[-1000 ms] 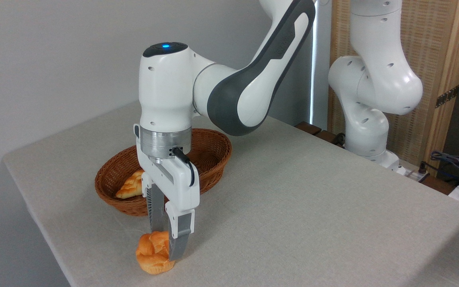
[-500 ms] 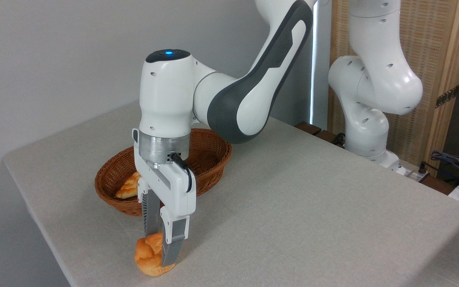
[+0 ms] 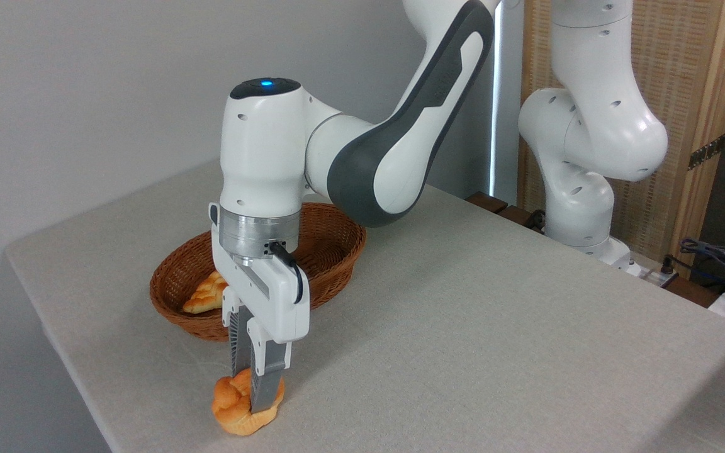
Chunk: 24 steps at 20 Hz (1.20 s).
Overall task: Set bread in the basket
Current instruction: 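Lift the held bun and carry it over the wicker basket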
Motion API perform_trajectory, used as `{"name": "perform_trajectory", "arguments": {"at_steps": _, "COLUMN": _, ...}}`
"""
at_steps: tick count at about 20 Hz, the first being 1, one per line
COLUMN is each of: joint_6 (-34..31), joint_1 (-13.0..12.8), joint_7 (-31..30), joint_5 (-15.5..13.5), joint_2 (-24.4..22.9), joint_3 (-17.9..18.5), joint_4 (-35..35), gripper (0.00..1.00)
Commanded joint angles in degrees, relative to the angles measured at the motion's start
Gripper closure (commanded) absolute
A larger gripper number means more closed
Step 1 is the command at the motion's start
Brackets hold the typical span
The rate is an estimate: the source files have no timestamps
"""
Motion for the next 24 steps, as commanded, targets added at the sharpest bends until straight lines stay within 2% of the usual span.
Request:
{"name": "perform_trajectory", "arguments": {"at_steps": 1, "joint_6": 0.71, "joint_1": 0.16, "joint_7": 0.35, "joint_5": -0.57, "joint_2": -0.19, "joint_3": -0.17, "joint_4": -0.25, "gripper": 0.61}}
{"name": "perform_trajectory", "arguments": {"at_steps": 4, "joint_6": -4.45, "joint_1": 0.24, "joint_7": 0.18, "joint_5": -6.79, "joint_2": -1.77, "joint_3": 0.62, "joint_4": 3.42, "gripper": 0.61}}
{"name": "perform_trajectory", "arguments": {"at_steps": 6, "joint_6": -14.70, "joint_1": 0.25, "joint_7": -0.26, "joint_5": -8.30, "joint_2": -1.78, "joint_3": 0.97, "joint_4": 10.00, "gripper": 0.61}}
{"name": "perform_trajectory", "arguments": {"at_steps": 8, "joint_6": -27.10, "joint_1": 0.25, "joint_7": -0.70, "joint_5": -8.39, "joint_2": -1.77, "joint_3": 1.32, "joint_4": 16.77, "gripper": 0.61}}
{"name": "perform_trajectory", "arguments": {"at_steps": 9, "joint_6": -31.16, "joint_1": 0.25, "joint_7": -1.05, "joint_5": -8.48, "joint_2": -2.04, "joint_3": 1.15, "joint_4": 18.98, "gripper": 0.61}}
{"name": "perform_trajectory", "arguments": {"at_steps": 15, "joint_6": -38.22, "joint_1": 0.16, "joint_7": -5.09, "joint_5": -8.22, "joint_2": -8.53, "joint_3": -5.08, "joint_4": 18.39, "gripper": 0.58}}
{"name": "perform_trajectory", "arguments": {"at_steps": 19, "joint_6": -38.41, "joint_1": -0.02, "joint_7": -6.68, "joint_5": -7.78, "joint_2": -14.33, "joint_3": -10.18, "joint_4": 10.15, "gripper": 0.57}}
{"name": "perform_trajectory", "arguments": {"at_steps": 20, "joint_6": -38.41, "joint_1": -0.02, "joint_7": -6.50, "joint_5": -7.26, "joint_2": -15.56, "joint_3": -11.50, "joint_4": 7.95, "gripper": 0.57}}
{"name": "perform_trajectory", "arguments": {"at_steps": 22, "joint_6": -38.41, "joint_1": -0.45, "joint_7": -6.42, "joint_5": -4.01, "joint_2": -17.06, "joint_3": -13.52, "joint_4": 3.90, "gripper": 0.56}}
{"name": "perform_trajectory", "arguments": {"at_steps": 24, "joint_6": -38.41, "joint_1": -0.55, "joint_7": -6.59, "joint_5": -2.86, "joint_2": -17.42, "joint_3": -16.15, "joint_4": 0.47, "gripper": 0.55}}
